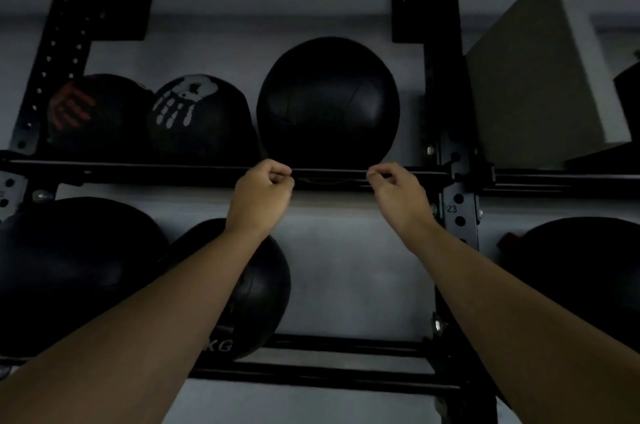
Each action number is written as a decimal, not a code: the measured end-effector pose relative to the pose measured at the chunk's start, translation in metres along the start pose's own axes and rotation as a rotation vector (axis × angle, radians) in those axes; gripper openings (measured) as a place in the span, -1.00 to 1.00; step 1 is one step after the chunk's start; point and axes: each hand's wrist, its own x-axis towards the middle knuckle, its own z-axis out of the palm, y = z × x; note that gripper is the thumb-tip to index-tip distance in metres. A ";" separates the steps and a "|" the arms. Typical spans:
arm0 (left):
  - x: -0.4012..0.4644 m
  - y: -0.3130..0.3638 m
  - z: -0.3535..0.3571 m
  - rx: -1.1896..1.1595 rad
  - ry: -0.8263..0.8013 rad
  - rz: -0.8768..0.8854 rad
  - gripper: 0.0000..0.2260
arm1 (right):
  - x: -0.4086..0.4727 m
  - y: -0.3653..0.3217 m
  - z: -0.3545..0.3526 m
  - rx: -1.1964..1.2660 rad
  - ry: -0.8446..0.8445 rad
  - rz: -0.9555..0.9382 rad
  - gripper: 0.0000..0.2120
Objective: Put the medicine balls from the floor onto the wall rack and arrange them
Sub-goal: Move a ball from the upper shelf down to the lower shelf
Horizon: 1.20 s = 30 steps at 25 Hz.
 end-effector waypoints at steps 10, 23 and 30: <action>0.172 0.018 -0.006 0.152 -0.062 0.272 -0.42 | 0.160 -0.057 0.006 -0.217 0.172 -0.195 -0.44; 0.272 -0.006 0.062 -0.170 0.128 0.346 0.11 | 0.266 -0.008 0.031 0.159 0.221 -0.190 0.05; 0.272 -0.010 0.065 -0.329 0.184 0.257 -0.12 | 0.269 -0.006 0.034 0.194 0.181 -0.252 0.08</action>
